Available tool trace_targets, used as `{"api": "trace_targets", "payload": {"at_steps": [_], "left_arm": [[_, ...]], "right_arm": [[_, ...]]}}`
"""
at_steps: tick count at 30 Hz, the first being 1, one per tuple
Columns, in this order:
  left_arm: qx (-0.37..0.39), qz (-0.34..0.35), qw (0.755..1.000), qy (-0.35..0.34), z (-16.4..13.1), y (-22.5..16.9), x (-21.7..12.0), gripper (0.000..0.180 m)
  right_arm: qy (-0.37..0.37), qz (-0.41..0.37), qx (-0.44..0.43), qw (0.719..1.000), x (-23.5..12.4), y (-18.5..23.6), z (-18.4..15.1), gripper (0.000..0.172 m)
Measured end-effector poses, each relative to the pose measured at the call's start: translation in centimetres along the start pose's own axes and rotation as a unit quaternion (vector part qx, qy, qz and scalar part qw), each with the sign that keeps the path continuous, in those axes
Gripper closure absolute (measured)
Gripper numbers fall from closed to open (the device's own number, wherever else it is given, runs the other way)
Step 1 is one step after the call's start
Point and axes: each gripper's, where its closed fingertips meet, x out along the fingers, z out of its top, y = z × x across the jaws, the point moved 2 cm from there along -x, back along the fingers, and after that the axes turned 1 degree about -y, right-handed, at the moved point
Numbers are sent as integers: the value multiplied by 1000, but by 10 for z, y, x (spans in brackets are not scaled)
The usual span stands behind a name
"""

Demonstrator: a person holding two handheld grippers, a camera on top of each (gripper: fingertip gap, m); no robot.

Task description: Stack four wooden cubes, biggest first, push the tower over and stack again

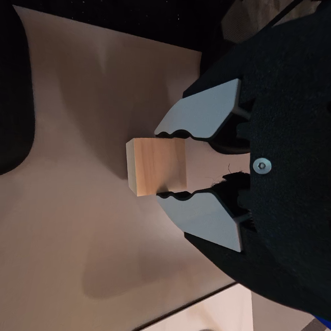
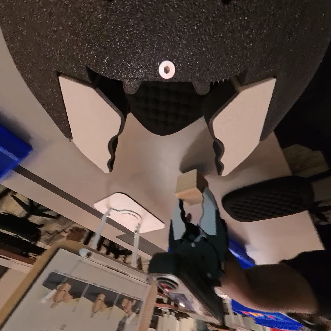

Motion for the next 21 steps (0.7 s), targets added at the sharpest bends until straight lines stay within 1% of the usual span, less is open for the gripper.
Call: {"api": "trace_targets", "payload": {"at_steps": [4, 6, 10, 12, 16, 21], "left_arm": [[11, 3, 1000, 4, 1, 1, 6, 123], [14, 2, 1000, 3, 2, 0, 8, 123], [21, 3, 1000, 2, 2, -1, 11, 123], [25, 4, 1000, 0, 3, -1, 12, 123], [33, 10, 999, 2, 3, -2, 13, 123], [49, 19, 999, 12, 3, -2, 13, 123]], "right_arm": [[-56, 110, -16, 992, 1, 21, -2, 66], [-84, 143, -8, 986, 3, 25, -6, 66], [-111, 173, 8, 979, 13, 26, -22, 67], [-111, 184, 18, 976, 16, 26, -28, 67], [-124, 189, 22, 974, 13, 25, -27, 66], [-106, 186, 15, 977, 17, 26, -32, 64]]}}
